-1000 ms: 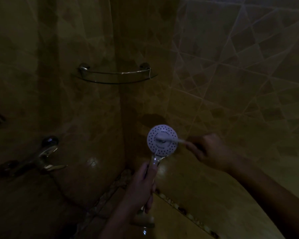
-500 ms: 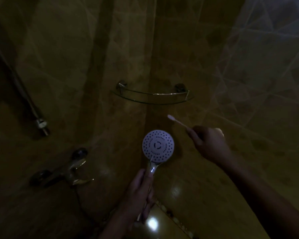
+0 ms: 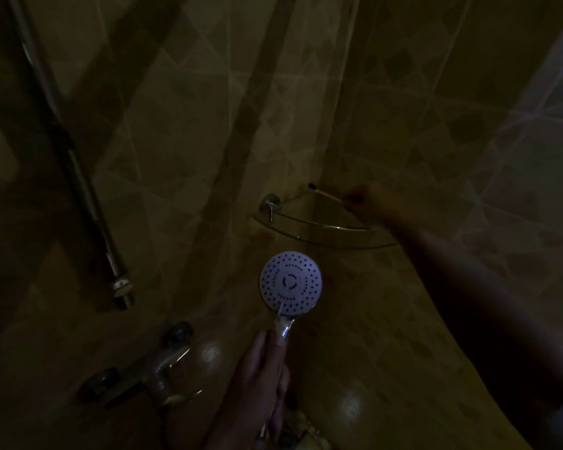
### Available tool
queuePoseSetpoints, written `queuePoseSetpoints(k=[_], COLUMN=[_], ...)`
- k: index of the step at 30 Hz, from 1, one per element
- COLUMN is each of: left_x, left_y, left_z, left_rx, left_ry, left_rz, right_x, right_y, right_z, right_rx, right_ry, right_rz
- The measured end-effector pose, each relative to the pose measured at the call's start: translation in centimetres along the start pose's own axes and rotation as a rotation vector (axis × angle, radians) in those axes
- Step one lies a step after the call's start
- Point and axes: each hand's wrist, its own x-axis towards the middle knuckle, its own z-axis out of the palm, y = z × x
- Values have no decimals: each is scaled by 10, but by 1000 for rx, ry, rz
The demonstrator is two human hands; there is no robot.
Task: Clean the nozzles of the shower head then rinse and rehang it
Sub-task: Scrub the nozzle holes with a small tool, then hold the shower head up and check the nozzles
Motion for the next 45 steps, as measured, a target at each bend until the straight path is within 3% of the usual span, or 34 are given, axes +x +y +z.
queuePoseSetpoints(k=[7, 16, 19, 25, 27, 32, 34, 40, 45], left_x=[6, 1, -6, -13, -17, -28, -33, -45, -47], left_y=[-5, -12, -12, -21, -26, -44, -53, -100, -158], left_z=[-8, 1, 4, 15, 24, 62, 82, 145, 194], left_rx=[15, 8, -1, -27, -46, -83, -86, -40, 203], left_ry=[29, 19, 4, -4, -8, -43, -94, -198, -221], left_rz=[12, -49, -62, -63, -76, -112, -134, -216, -264], right_x=[5, 3, -4, -93, -139, -245, -273, -332, -376], right_y=[4, -2, 7, 8, 8, 11, 24, 73, 138], right_z=[16, 18, 26, 44, 53, 68, 78, 91, 108], right_rx=[-46, -94, 44, 374, 580, 883, 962, 1065, 1186], right_ry=[-147, -141, -19, 388, 307, -179, -271, -229, -210], right_rz=[10, 75, 72, -67, -35, 145, 180, 247, 335])
